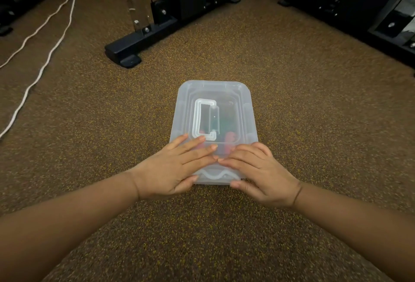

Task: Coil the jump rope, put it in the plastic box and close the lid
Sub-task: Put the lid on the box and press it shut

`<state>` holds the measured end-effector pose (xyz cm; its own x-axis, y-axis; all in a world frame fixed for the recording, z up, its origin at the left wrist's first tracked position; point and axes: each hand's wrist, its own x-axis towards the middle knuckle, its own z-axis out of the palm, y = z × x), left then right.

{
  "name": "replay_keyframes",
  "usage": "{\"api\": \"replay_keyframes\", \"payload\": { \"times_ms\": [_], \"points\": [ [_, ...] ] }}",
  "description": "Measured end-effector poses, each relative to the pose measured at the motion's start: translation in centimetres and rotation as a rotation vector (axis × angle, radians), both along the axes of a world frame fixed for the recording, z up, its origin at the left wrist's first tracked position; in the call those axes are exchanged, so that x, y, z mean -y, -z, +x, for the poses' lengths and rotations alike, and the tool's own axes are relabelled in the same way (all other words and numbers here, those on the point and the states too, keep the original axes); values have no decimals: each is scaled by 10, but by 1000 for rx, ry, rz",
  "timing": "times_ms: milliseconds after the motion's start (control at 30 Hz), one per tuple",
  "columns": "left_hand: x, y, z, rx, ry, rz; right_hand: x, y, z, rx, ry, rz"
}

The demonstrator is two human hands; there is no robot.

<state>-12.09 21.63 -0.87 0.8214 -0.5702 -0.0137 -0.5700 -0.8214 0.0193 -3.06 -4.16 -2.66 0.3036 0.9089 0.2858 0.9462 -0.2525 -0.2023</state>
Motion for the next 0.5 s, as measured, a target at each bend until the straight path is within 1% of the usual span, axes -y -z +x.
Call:
{"api": "replay_keyframes", "payload": {
  "times_ms": [100,167,233,300,400,500],
  "points": [
    [5,-6,-2,-44,-65,-89,-1,-6,7,25,-36,-52],
    [10,-11,0,-93,-189,-186,-3,-11,10,13,-49,-51],
    [14,-18,8,-114,-315,-227,-10,-17,13,-26,-20,0],
    [12,-24,27,-102,-414,-231,-20,-25,20,-108,96,93],
    [2,-31,70,-63,-551,-275,-39,-38,45,-273,346,230],
    [-8,-32,111,-40,-662,-306,-56,-41,81,-416,572,288]
  ]
}}
